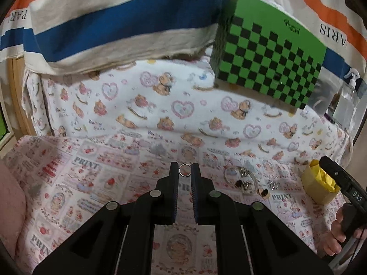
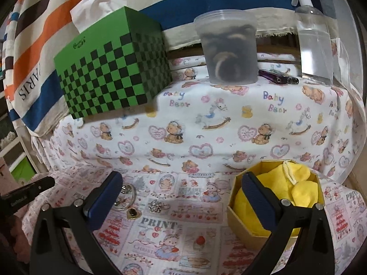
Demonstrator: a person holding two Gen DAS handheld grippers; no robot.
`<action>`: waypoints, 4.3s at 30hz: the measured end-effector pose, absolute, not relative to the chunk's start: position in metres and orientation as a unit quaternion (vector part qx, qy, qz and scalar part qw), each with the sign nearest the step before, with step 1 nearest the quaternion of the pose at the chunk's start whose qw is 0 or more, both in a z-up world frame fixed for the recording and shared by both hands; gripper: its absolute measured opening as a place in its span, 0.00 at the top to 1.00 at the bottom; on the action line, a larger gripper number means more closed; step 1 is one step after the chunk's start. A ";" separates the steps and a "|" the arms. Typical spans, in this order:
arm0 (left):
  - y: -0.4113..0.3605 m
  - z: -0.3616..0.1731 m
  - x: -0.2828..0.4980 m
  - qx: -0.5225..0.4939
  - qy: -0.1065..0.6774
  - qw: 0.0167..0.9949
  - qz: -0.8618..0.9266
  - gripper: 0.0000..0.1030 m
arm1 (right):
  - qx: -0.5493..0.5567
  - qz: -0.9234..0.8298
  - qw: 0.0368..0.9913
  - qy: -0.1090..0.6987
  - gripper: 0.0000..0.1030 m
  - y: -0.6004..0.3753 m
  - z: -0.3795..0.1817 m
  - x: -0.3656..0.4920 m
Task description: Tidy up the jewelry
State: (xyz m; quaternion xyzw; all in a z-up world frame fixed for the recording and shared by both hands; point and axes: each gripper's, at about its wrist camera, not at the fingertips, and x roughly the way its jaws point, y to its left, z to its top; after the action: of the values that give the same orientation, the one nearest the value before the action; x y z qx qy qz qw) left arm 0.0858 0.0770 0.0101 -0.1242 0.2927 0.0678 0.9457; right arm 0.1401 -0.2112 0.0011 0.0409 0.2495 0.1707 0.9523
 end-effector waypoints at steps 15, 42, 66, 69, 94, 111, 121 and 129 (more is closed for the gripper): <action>0.075 0.017 0.079 -0.100 0.259 0.957 0.081 0.91 | 0.022 0.157 0.960 0.232 0.00 -0.210 0.004 0.135; 0.092 0.026 0.077 -0.100 0.262 0.955 0.094 0.91 | -0.081 0.215 0.921 0.316 0.00 -0.141 0.000 0.129; 0.099 0.009 0.087 -0.115 0.294 0.943 0.103 0.91 | -0.175 0.279 0.854 0.403 0.81 -0.099 -0.063 0.165; 0.100 0.008 0.087 -0.118 0.296 0.942 0.105 0.91 | -0.168 0.280 0.856 0.401 0.86 -0.100 -0.063 0.163; 0.086 0.025 0.074 -0.090 0.255 0.957 0.103 0.91 | -0.121 0.304 0.915 0.235 0.86 -0.122 -0.018 0.120; 0.014 0.131 0.042 -0.066 0.192 0.979 0.014 0.91 | -0.044 0.163 0.975 0.143 0.86 -0.260 0.079 0.077; -0.024 0.134 0.091 -0.099 0.266 0.956 -0.070 0.91 | 0.041 0.127 0.978 0.161 0.87 -0.327 0.072 0.103; -0.092 0.101 0.157 -0.120 0.364 0.906 -0.178 0.91 | 0.127 0.135 0.945 0.270 0.87 -0.363 0.034 0.140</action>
State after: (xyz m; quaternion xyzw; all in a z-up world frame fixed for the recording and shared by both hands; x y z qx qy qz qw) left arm 0.1568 -0.0923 0.1015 -0.1199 0.3644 -0.1775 0.9063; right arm 0.1403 -0.3629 0.0341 0.1274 0.2698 0.1354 0.9448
